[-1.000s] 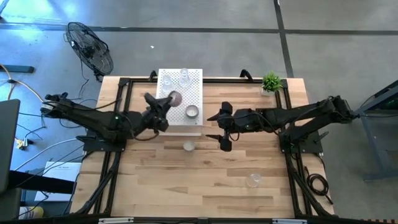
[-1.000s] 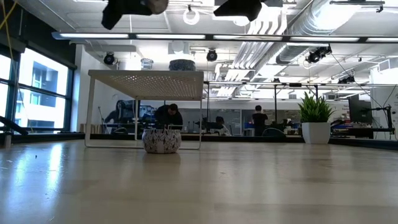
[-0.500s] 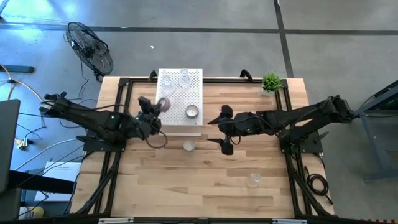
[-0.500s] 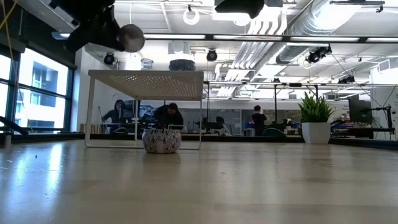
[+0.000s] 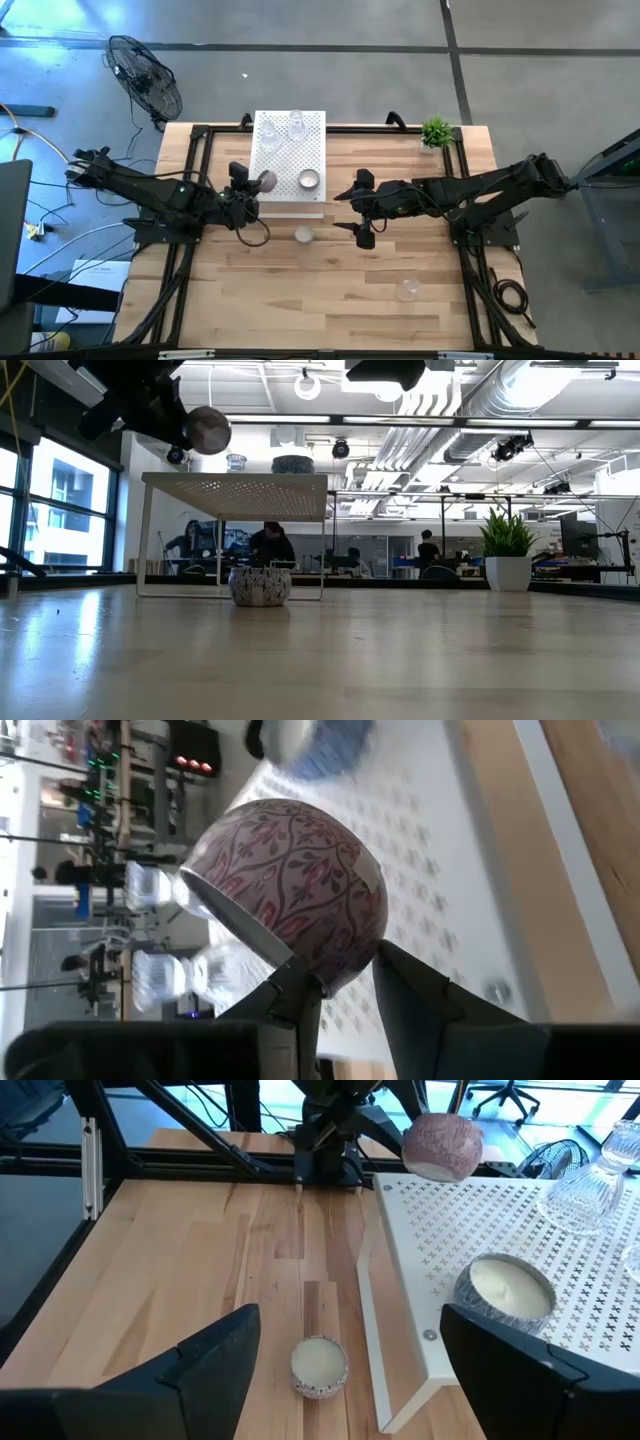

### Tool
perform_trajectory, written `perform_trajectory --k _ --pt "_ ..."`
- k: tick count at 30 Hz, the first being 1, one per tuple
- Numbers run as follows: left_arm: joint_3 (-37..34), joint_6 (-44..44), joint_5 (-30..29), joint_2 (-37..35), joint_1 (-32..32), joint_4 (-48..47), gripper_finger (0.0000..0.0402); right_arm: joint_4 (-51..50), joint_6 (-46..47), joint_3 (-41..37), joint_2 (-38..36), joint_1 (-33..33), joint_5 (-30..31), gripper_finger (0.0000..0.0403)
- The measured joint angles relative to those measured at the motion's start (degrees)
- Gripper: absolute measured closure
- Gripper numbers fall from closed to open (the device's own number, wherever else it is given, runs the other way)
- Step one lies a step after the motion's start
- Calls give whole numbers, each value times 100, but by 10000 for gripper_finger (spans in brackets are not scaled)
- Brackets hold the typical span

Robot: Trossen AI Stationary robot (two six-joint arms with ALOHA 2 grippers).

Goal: Pick & Place candle stick holders
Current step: Put the violet candle on the shelf, then put the transparent candle holder on the shelf

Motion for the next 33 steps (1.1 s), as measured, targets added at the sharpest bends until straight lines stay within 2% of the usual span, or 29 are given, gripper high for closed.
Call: perform_trajectory --k 5,10,20,22,27,33 --pt "-4 -250 123 0 0 -142 317 1 24 0 0 0 0 98" --pt "-4 -102 29 0 11 -140 317 1 64 0 0 0 0 98" --pt "-4 46 536 328 723 -128 317 -1 133 0 2 0 -24 98" --pt "-4 78 467 419 766 -111 317 -2 134 0 2 0 -24 98" --pt "62 389 -157 444 742 -84 316 -32 133 0 2 0 -24 98" --pt "710 185 -306 352 446 -430 316 -100 133 2 2 0 -24 98"
